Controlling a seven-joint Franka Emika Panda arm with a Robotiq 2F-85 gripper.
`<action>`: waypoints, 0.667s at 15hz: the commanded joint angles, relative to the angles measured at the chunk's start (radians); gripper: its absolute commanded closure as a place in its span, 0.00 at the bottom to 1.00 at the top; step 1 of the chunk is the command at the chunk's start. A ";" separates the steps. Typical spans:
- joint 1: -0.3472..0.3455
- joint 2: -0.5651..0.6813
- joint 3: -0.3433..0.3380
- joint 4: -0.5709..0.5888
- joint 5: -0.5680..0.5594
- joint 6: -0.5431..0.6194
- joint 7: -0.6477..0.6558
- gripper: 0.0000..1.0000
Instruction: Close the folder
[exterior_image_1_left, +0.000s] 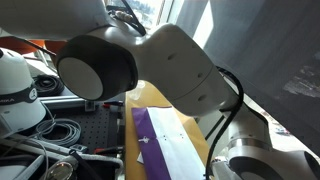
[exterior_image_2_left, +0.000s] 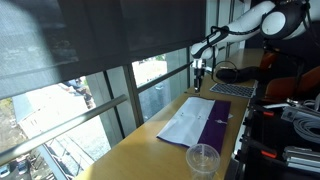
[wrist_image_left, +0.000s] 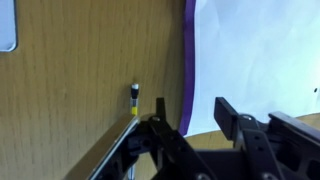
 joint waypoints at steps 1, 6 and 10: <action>-0.021 0.028 0.011 0.033 0.014 -0.022 -0.011 0.15; -0.039 0.042 0.036 0.040 0.048 -0.037 0.004 0.00; -0.036 0.034 0.056 0.039 0.077 -0.044 0.008 0.00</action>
